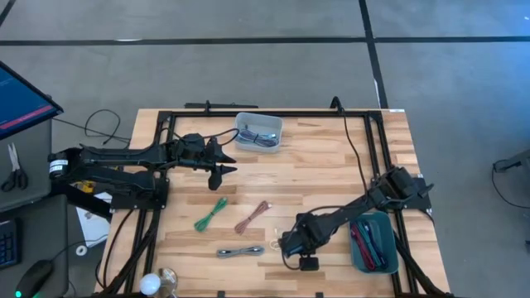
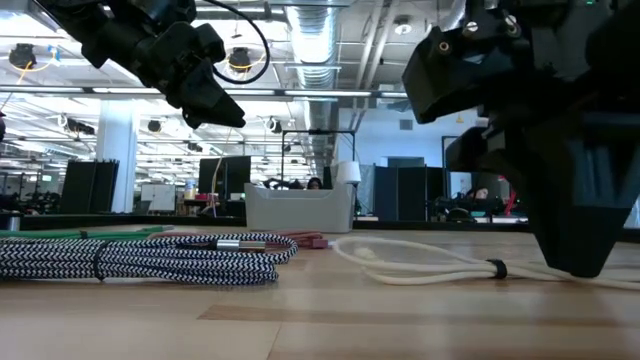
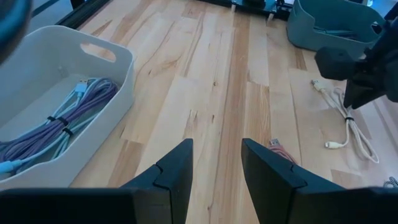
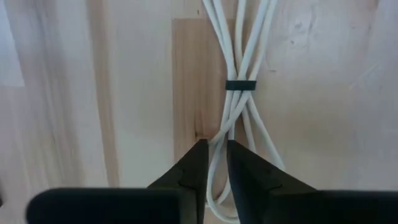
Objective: Pick & Place USB Port
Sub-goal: Put the white charger cable into the gray bin
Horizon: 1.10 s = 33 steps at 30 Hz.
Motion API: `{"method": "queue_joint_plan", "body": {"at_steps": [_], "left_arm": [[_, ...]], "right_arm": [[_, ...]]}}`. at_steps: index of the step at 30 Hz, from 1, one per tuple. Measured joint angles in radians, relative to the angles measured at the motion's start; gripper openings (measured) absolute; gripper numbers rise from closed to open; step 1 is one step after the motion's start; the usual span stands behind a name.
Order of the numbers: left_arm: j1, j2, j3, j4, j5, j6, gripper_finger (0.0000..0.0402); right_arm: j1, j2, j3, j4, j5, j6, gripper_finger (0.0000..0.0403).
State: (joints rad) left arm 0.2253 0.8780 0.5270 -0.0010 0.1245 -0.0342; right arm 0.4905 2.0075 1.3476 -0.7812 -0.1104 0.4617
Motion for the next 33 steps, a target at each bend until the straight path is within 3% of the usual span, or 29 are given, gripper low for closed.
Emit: {"method": "queue_joint_plan", "body": {"at_steps": [7, 15, 21, 25, 33], "left_arm": [[0.0, 0.0, 0.0, 0.0, 0.0, 0.0, 0.0136], [0.0, 0.0, 0.0, 0.0, 0.0, 0.0, 0.0136], [0.0, 0.0, 0.0, -0.002, 0.0, 0.002, 0.0136], [0.0, 0.0, 0.0, -0.003, 0.0, 0.003, 0.0136], [0.0, 0.0, 0.0, -0.007, 0.0, 0.003, 0.0136]], "right_arm": [[-0.003, 0.003, -0.011, 0.008, 0.0, -0.023, 0.0006], [-0.021, -0.041, -0.019, -0.055, 0.013, -0.042, 0.0], [-0.058, -0.146, -0.015, -0.126, 0.133, -0.071, 0.0], [-0.084, -0.202, -0.014, -0.117, 0.157, -0.06, 0.0], [-0.092, -0.141, -0.014, -0.044, 0.134, -0.042, 0.0002]]}}
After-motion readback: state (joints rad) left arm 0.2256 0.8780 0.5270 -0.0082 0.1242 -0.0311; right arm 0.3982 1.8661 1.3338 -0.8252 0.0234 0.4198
